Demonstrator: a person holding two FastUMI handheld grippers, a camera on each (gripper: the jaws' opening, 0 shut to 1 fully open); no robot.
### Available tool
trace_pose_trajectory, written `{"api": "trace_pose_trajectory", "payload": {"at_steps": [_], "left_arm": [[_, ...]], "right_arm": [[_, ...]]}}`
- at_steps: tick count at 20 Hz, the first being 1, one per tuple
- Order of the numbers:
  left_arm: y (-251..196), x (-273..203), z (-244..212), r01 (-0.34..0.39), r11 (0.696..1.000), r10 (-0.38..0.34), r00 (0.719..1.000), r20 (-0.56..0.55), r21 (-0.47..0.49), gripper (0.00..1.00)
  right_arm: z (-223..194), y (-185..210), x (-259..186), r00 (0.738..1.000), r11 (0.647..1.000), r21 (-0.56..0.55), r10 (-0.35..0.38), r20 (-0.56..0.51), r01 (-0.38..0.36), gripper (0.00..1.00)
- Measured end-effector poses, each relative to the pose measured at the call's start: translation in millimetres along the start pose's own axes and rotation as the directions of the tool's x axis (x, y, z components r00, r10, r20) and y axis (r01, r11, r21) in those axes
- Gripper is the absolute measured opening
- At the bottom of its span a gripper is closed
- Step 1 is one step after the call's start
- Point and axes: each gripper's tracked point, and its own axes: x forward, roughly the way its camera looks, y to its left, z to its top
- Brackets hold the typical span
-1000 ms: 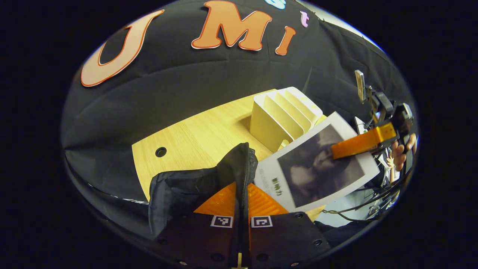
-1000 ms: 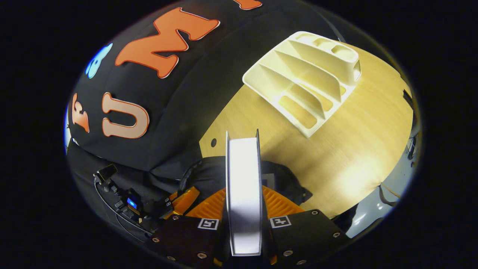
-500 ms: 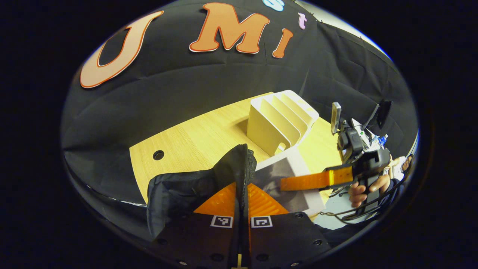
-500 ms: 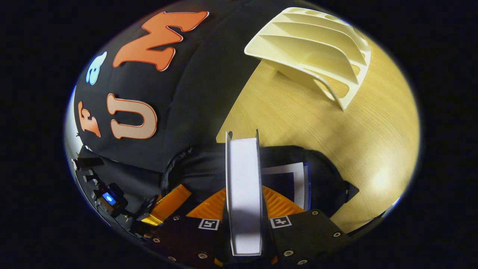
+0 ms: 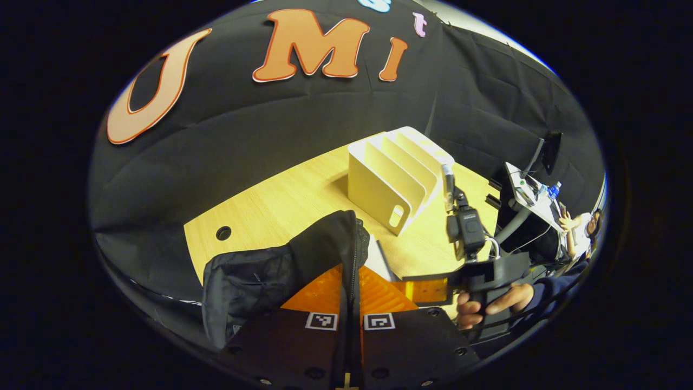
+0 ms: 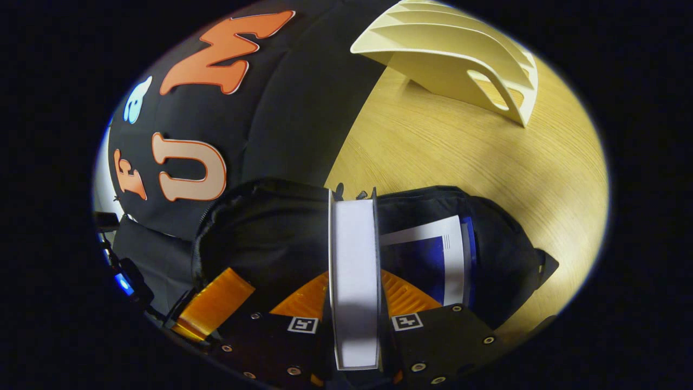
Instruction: Open the schoolbag, grab two books from the bookshelf and put them into the schoolbag.
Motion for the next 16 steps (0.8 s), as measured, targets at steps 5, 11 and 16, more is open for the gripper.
{"api": "trace_pose_trajectory", "payload": {"at_steps": [5, 11, 16], "left_arm": [[3.5, 2.6, 2.8, -0.010, 1.000, 0.010, 1.000, 0.004, -0.026, 0.04], [17.9, -0.7, -9.2, -0.117, 0.990, 0.117, 0.993, -0.002, -0.074, 0.04], [-14.2, 21.3, -21.9, -0.187, 0.976, 0.183, 0.982, -0.043, -0.109, 0.44]], "right_arm": [[-18.7, -1.2, 12.9, 0.995, 0.999, -0.029, -0.041, -0.095, 0.039, 0.37], [9.5, -26.2, -29.6, 0.968, 0.936, -0.314, -0.212, -0.138, 0.160, 0.67], [80.7, -53.1, -80.8, 0.959, 0.844, -0.487, -0.280, -0.048, 0.222, 0.88]]}}
